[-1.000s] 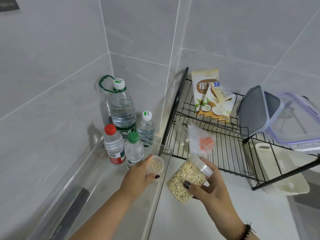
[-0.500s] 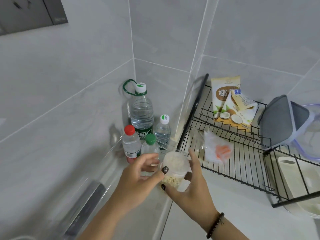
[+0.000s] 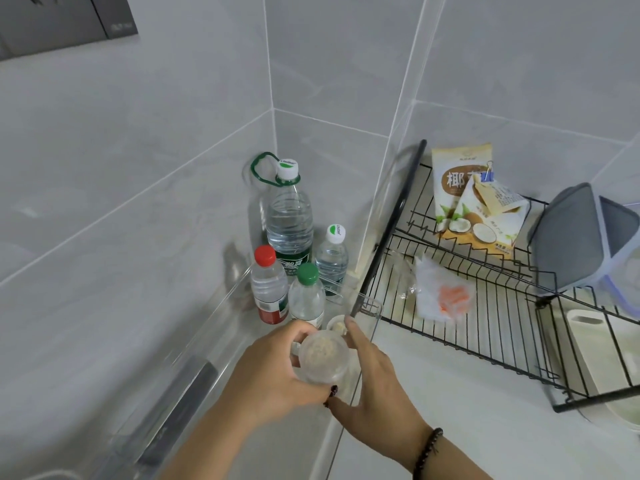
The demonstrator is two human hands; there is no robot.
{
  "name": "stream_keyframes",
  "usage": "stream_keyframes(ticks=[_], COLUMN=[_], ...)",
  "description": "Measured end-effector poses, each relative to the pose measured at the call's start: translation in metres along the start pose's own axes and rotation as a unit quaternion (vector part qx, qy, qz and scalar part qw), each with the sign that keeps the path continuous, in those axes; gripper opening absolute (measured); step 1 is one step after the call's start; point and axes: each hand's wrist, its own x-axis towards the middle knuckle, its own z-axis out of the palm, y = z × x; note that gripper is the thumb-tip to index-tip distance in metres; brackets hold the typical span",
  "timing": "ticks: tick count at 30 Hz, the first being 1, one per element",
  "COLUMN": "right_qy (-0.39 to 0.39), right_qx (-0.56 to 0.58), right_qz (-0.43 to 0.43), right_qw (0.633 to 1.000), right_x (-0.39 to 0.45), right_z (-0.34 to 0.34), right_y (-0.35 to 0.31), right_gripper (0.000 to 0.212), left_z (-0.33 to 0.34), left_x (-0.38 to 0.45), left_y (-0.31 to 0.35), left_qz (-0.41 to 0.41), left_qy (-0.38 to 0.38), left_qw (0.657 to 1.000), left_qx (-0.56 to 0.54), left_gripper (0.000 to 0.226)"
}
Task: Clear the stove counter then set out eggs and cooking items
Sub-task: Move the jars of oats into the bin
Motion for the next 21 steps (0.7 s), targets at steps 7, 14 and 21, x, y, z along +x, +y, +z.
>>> stream_keyframes(ticks=[7,14,21], right_qy=[0.034,0.051,0.034], right_qx=[0.095,0.204,0.252], right_qz=[0.083,0.184,0.200], right_qw=[0.991,0.960,0.946], right_x=[-0.011,-0.020,-0.027], right_z=[-0.014,-0.007,-0.001], right_y=[0.007,0.022,0.024], right_gripper=[0.082,0.077,0.082], left_z=[0.011,0.044,0.052], left_x=[0.023,0.029,0.030], left_y=[-0.035,-0.047,-0.046], left_qz=[-0.050,-0.050,-0.054], left_qy=[-0.050,-0.077,-0.079], left_qw=[0.997,0.995,0.994], left_qx=[0.018,0.037,0.048], left_gripper=[0.061,0.058,0.060])
